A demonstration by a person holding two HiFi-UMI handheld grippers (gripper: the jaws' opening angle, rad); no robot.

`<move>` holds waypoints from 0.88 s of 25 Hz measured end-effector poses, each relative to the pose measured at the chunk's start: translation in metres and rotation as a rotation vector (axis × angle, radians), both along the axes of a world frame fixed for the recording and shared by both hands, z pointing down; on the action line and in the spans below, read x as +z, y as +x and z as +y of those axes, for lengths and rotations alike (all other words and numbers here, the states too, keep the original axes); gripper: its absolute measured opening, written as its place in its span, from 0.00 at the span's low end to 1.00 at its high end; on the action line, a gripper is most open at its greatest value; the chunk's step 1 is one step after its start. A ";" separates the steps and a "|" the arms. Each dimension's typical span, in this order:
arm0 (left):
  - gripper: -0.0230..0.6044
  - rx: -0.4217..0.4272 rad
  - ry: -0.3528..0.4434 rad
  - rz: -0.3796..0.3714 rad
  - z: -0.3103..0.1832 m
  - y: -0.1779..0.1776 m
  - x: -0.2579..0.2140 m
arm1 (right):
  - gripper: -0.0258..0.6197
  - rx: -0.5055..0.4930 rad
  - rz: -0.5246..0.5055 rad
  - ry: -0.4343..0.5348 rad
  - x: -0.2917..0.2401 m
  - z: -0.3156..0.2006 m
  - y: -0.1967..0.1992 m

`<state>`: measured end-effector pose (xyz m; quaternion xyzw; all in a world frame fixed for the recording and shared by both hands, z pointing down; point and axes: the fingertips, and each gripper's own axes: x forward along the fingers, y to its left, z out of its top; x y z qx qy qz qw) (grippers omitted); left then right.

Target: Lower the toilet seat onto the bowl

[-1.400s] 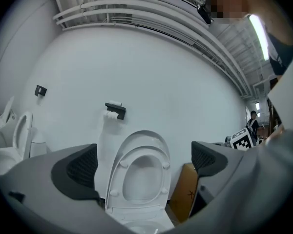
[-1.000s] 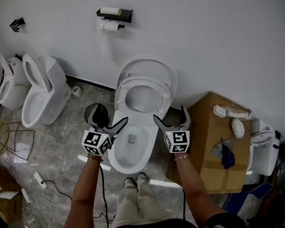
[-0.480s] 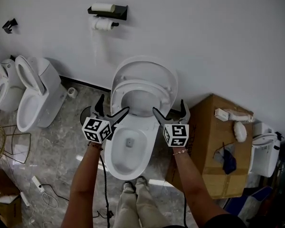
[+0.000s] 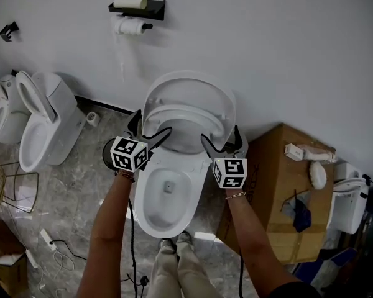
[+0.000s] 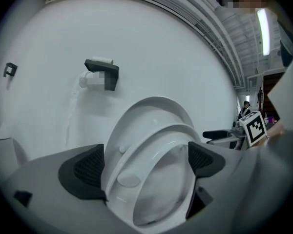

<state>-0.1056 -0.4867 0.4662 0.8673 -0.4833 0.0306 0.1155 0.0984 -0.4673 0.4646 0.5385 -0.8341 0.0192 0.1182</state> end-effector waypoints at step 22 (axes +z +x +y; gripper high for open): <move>0.34 -0.023 -0.036 -0.086 -0.038 -0.006 0.026 | 0.17 0.077 0.082 -0.013 0.023 -0.022 0.017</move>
